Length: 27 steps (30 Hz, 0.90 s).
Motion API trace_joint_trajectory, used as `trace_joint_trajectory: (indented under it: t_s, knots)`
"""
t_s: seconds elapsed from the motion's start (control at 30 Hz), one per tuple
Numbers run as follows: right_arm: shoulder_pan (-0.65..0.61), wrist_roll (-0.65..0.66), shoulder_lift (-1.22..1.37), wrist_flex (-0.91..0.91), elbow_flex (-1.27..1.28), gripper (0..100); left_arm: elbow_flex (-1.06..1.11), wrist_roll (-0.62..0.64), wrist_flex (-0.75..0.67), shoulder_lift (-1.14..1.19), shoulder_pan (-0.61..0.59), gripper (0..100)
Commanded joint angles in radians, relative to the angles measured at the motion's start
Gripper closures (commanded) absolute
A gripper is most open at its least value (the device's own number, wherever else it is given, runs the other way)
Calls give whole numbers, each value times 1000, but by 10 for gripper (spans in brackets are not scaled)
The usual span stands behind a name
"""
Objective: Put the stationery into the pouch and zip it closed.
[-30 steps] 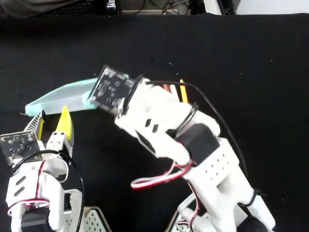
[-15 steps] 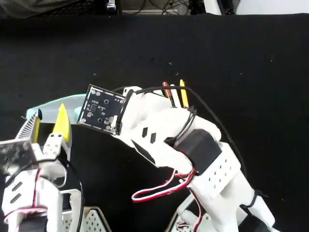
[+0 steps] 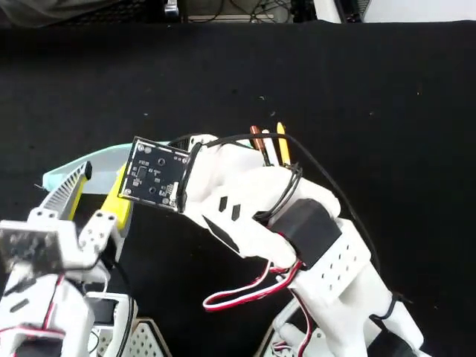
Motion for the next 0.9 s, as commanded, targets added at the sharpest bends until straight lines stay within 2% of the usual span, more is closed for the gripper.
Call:
trace_joint_trajectory:
  t_s: [0.0, 0.2, 0.57, 0.7, 0.87]
  knots:
    - [-2, 29, -28, 9, -7, 987, -36, -12, -8, 48, -36, 794]
    - [38, 66, -91, 48, -10, 987, -7, -11, -9, 25, -94, 794]
    - [46, 48, -105, 11, -31, 987, 76, -15, -9, 6, 104, 794]
    - [40, -26, -154, 3, -50, 987, 82, -15, -11, 8, 116, 794]
    - [40, -32, -255, 3, -50, 987, 82, -15, -8, 6, 117, 794]
